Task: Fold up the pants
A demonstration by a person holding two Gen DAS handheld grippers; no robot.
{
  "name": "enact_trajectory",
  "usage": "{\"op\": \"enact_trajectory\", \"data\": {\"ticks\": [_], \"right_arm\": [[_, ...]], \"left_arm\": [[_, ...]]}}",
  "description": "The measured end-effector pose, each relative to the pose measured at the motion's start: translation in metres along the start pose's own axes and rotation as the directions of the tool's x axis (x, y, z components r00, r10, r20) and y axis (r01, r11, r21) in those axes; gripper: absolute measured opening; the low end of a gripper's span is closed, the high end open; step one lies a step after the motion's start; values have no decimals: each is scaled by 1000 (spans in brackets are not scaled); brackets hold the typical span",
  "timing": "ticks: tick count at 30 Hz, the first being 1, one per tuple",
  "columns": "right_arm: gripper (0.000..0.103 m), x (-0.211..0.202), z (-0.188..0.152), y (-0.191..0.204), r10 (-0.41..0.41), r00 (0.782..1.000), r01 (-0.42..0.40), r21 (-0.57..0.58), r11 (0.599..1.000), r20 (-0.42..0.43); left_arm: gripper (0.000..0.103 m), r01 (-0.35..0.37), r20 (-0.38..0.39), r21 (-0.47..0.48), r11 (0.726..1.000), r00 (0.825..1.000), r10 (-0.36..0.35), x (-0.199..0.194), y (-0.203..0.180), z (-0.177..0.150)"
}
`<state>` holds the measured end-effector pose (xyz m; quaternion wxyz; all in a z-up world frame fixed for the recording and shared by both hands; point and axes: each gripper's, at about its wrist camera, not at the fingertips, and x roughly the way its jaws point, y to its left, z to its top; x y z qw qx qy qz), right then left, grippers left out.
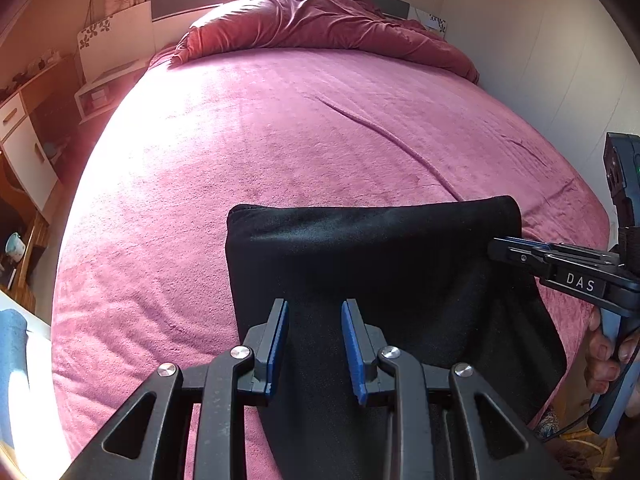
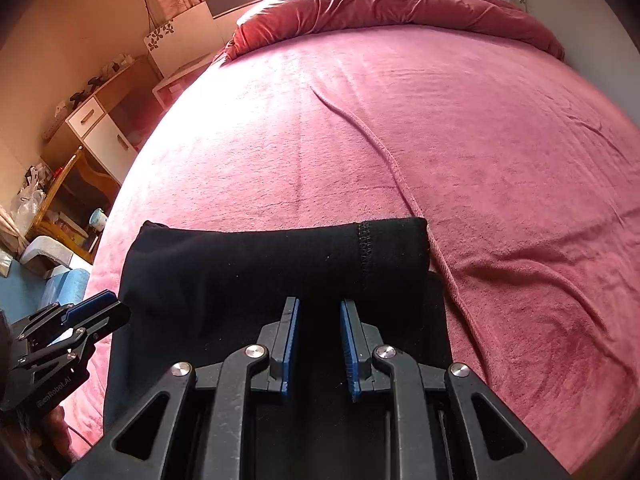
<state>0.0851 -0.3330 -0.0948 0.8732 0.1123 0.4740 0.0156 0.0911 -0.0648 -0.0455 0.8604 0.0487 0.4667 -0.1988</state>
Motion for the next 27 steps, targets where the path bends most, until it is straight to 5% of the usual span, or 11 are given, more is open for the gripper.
{"op": "enact_trajectory", "data": {"ticks": [10, 17, 24, 26, 27], "right_arm": [[18, 15, -7, -4, -45, 999, 45, -30, 999, -1], [11, 30, -14, -17, -19, 1000, 19, -29, 999, 11], [8, 21, -16, -32, 74, 997, -75, 22, 997, 35], [8, 15, -19, -34, 94, 995, -95, 34, 995, 45], [8, 12, -22, -35, 97, 994, -98, 29, 995, 48]], "left_arm": [[28, 21, -62, -65, 998, 998, -25, 36, 17, 15], [29, 100, -118, -189, 977, 985, -124, 66, 38, 19], [29, 196, -49, -278, 940, 975, -218, 51, 55, 12], [34, 206, -13, -296, 933, 976, -219, 39, 62, 5], [45, 210, 3, -299, 931, 976, -219, 33, 64, 1]]}}
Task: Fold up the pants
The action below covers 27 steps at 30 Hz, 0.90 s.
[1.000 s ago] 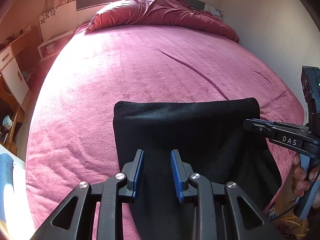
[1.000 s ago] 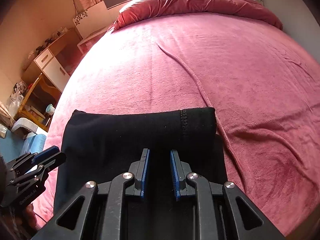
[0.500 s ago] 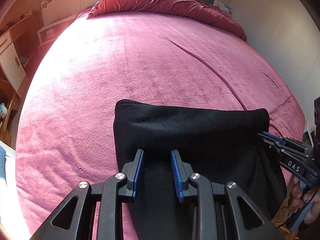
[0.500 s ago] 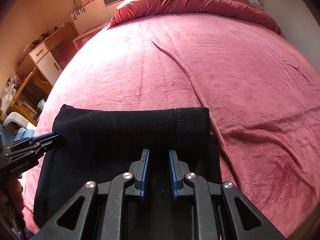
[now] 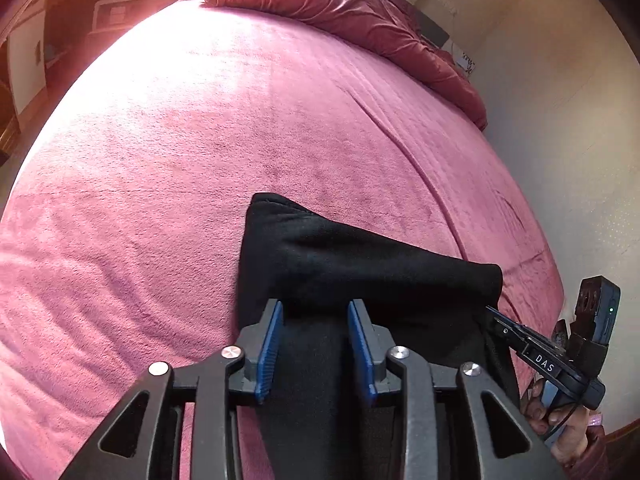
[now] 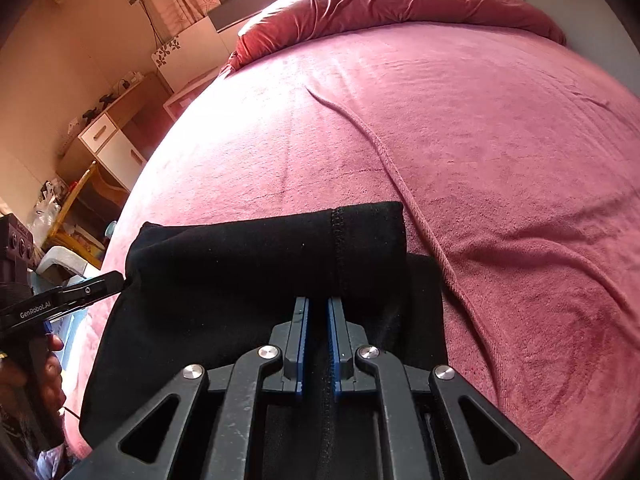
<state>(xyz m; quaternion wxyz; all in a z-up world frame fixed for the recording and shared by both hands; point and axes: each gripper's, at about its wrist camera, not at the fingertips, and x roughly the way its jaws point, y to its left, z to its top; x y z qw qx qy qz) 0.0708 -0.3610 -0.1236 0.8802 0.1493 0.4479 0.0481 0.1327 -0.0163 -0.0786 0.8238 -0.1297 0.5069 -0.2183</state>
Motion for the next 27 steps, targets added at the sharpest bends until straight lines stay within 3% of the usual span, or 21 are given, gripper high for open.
{"op": "enact_trajectory", "data": {"ticks": [1, 2, 8, 10, 11, 12, 13, 15, 20, 25, 27], "right_arm": [[8, -1, -2, 0, 2, 1000, -2, -6, 1000, 0], [8, -3, -5, -1, 7, 1000, -7, -10, 1000, 2], [16, -16, -22, -7, -28, 1000, 28, -29, 999, 11], [19, -20, -28, -16, -27, 1000, 27, -18, 999, 8], [39, -21, -31, -19, -51, 999, 51, -14, 999, 3], [68, -23, -35, -25, -73, 997, 73, -3, 997, -7], [75, -23, -40, -30, -88, 996, 88, 13, 996, -15], [75, -25, -47, -40, -51, 998, 52, 45, 998, -22], [72, -20, -55, -54, 60, 997, -55, 101, 993, -46], [73, 5, -63, -78, 257, 963, -232, 238, 943, -80], [64, 6, -64, -79, 295, 953, -269, 245, 931, -74]], "left_arm": [[58, 8, 8, -2, 1000, 1000, -8, -5, 3, -5], [63, 20, 8, -6, 1000, 1000, -20, -8, 7, -9], [66, 83, -46, -2, 997, 996, -82, -7, 14, -42], [74, 109, -63, 0, 994, 992, -109, -4, 12, -51], [75, 121, -65, 7, 993, 991, -120, -3, 10, -55], [75, 126, -68, 14, 992, 990, -125, -1, 6, -58], [79, 122, -74, 25, 992, 990, -120, 1, 2, -62], [80, 115, -91, 45, 992, 990, -110, 8, -4, -66], [80, 152, -126, -11, 988, 980, -152, 29, 2, -58], [80, 193, -146, -84, 978, 968, -204, 41, 15, -56], [75, 206, -150, -84, 975, 965, -217, 41, 15, -56]]}}
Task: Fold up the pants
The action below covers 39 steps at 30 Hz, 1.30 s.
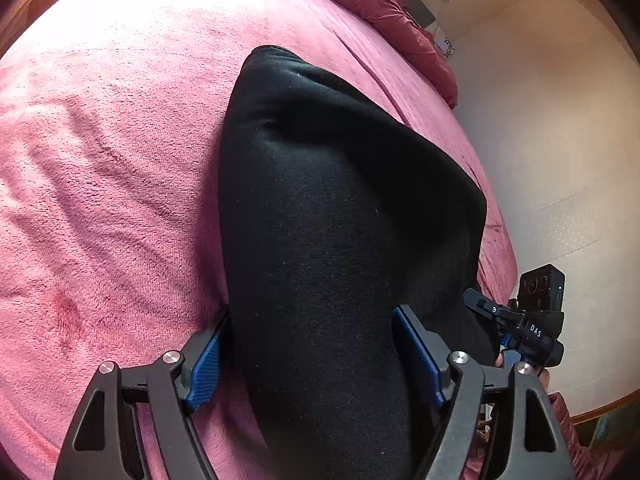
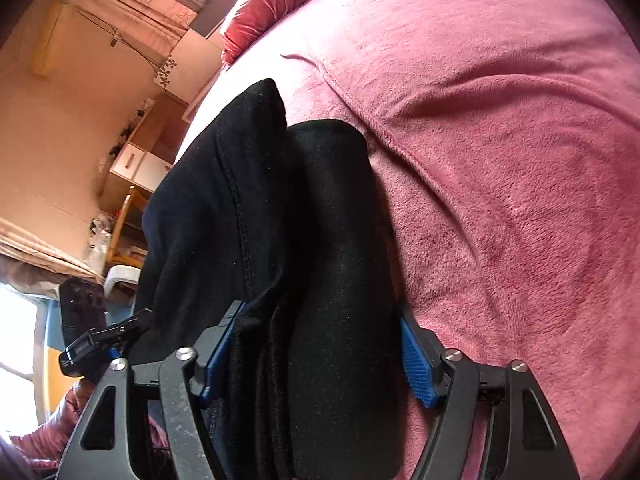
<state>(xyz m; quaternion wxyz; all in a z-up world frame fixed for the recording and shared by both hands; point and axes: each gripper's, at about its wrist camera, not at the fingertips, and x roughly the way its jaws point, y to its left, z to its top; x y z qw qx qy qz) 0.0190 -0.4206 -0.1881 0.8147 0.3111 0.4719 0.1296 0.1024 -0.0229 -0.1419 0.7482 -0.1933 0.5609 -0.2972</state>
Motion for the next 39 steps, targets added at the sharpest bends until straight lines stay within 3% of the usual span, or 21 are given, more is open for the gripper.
{"op": "enact_trajectory", "data": {"ticks": [1, 6, 10, 23, 32, 39], "right_arm": [[63, -1, 0, 0, 7, 1000, -7, 3, 1000, -1], [47, -5, -2, 5, 10, 1000, -10, 5, 1000, -5], [42, -15, -3, 24, -3, 1000, 3, -41, 999, -9], [40, -2, 17, 90, 68, 998, -68, -164, 984, -8], [40, 39, 69, 135, 89, 996, -89, -232, 969, -10], [40, 77, 109, 161, 84, 996, -87, -247, 965, -23]], "left_arm": [[67, 24, -9, 1, 1000, 1000, -24, 0, 1, -1], [57, 32, 9, 16, 999, 999, -32, -10, -5, -10], [50, 58, 28, 27, 998, 998, -58, -25, -4, -10], [48, 40, 162, 57, 998, 986, -48, -89, 2, -4], [48, -13, 248, 30, 999, 969, 5, -117, 27, 42], [48, -68, 269, 15, 998, 961, 62, -117, 43, 88]]}}
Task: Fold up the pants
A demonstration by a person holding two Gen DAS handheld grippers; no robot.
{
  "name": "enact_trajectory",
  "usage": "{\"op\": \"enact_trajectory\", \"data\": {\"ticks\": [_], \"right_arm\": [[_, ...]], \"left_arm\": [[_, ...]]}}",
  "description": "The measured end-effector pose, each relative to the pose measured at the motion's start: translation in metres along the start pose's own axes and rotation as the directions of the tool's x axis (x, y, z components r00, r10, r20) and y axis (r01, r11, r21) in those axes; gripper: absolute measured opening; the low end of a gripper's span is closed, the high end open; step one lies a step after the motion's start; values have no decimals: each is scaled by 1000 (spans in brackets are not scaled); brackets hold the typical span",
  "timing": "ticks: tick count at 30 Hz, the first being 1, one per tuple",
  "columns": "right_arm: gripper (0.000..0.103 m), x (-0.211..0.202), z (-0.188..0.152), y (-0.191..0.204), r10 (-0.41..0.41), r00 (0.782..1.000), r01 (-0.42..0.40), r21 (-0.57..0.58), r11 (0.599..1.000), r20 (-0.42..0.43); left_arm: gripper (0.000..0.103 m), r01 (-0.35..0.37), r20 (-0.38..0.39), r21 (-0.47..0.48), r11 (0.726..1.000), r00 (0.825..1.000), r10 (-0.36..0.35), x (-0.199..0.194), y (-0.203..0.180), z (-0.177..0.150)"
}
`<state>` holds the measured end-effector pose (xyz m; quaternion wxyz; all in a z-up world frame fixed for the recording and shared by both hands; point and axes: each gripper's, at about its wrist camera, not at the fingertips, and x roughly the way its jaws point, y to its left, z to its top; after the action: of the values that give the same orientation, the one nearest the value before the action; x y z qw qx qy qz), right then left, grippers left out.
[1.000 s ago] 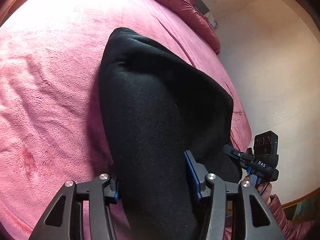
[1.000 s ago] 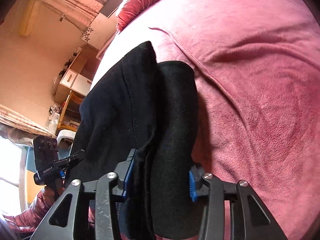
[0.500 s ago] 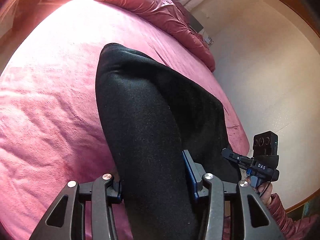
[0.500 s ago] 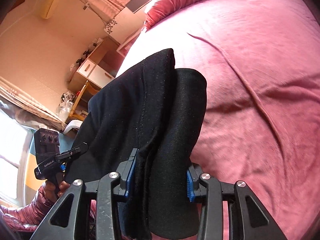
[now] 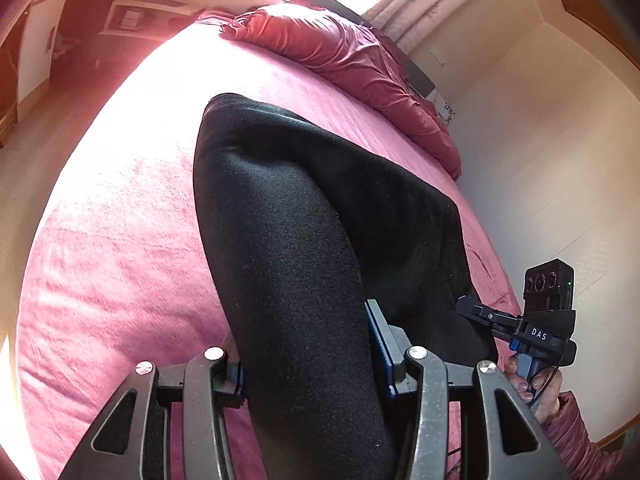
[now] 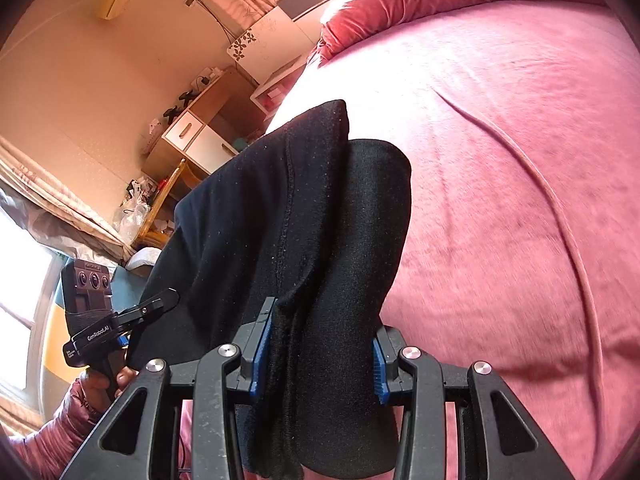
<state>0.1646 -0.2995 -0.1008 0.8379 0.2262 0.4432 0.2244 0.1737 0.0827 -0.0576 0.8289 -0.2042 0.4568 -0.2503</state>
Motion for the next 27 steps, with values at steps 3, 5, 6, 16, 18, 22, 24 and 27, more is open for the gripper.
{"op": "enact_trajectory", "data": {"ticks": [3, 5, 6, 16, 18, 22, 24, 27], "right_arm": [[40, 17, 16, 3, -5, 1000, 5, 1, 1000, -8], [40, 27, 24, 2, -7, 1000, 8, 9, 1000, -12], [40, 33, 29, 2, -12, 1000, 12, 11, 1000, -14], [42, 84, 32, -34, -72, 993, 79, 78, 994, -91], [45, 86, 27, -41, -43, 997, 50, 99, 994, -70], [46, 85, 28, -36, -61, 995, 67, 84, 994, -79], [49, 85, 32, -31, -81, 993, 87, 71, 994, -84], [56, 85, 37, -19, -125, 989, 129, 49, 990, -77]], "left_arm": [[48, -26, 1, 3, 1000, 1000, 26, 7, 9, 18], [48, -42, -5, 3, 999, 999, 42, 19, 7, 24], [48, -53, -8, 2, 999, 999, 53, 24, 10, 29], [57, -139, -104, 2, 990, 985, 139, 75, 51, 36], [62, -146, -86, -1, 989, 986, 145, 78, 56, 29], [69, -176, -68, 20, 984, 982, 177, 72, 57, 22], [69, -186, -75, 3, 983, 980, 186, 69, 54, 24], [69, -229, -65, -12, 973, 972, 227, 61, 48, 24]]}}
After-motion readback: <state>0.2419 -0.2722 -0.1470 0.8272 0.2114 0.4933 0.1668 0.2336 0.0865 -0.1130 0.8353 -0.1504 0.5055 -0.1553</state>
